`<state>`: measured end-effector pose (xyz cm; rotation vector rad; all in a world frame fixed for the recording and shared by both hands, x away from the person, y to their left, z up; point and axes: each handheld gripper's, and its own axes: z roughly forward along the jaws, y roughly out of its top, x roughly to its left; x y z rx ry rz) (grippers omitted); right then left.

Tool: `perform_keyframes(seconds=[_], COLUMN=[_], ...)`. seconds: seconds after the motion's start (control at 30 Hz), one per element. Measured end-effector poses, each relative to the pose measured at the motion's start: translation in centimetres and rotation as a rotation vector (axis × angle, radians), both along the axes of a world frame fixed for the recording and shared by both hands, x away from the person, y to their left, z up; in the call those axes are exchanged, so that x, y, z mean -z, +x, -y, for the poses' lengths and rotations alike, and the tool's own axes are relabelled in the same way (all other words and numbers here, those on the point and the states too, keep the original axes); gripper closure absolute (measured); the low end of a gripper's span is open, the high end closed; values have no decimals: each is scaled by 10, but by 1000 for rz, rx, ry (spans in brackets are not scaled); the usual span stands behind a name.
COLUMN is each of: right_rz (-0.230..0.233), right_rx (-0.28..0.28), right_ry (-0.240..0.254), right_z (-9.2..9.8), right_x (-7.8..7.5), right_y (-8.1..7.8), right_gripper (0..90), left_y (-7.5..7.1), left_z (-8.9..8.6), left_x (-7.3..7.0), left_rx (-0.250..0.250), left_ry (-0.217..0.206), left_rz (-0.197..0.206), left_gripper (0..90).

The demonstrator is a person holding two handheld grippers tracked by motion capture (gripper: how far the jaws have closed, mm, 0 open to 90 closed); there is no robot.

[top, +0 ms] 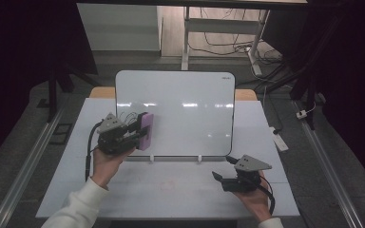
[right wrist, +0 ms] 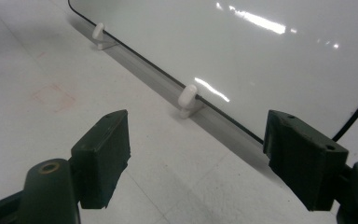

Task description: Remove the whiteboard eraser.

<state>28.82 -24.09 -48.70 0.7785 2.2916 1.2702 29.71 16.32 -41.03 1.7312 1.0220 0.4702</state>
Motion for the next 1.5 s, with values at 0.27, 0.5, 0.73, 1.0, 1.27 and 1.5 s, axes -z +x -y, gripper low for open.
perform_keyframes(seconds=[0.27, 0.5, 0.73, 1.0, 1.27, 1.5], right_rz=[-6, -14, -20, -31, -64, -97], right_rx=[-23, -54, -86, -118, -136, -147], right_ry=[15, 44, 68, 68, 86, 88], right_z=[-9, -23, -45, -60, -74, -92], right_x=[-2, -4, -7, -6, -4, 0], right_y=[-4, -6, -9, -11, -13, -15], right_gripper=[225, 225, 225, 224, 221, 211], left_y=[-9, -15, -19, -25, -29, -32], left_z=[13, 24, 35, 42, 50, 57], left_x=[11, 20, 31, 40, 50, 56], left_rx=[57, 101, 142, 171, 202, 223], left_ry=[4, -4, -4, -10, 2, 2], left_rz=[-7, -13, -27, -36, -46, -52], left_gripper=[608, 608, 608, 608, 609, 608])
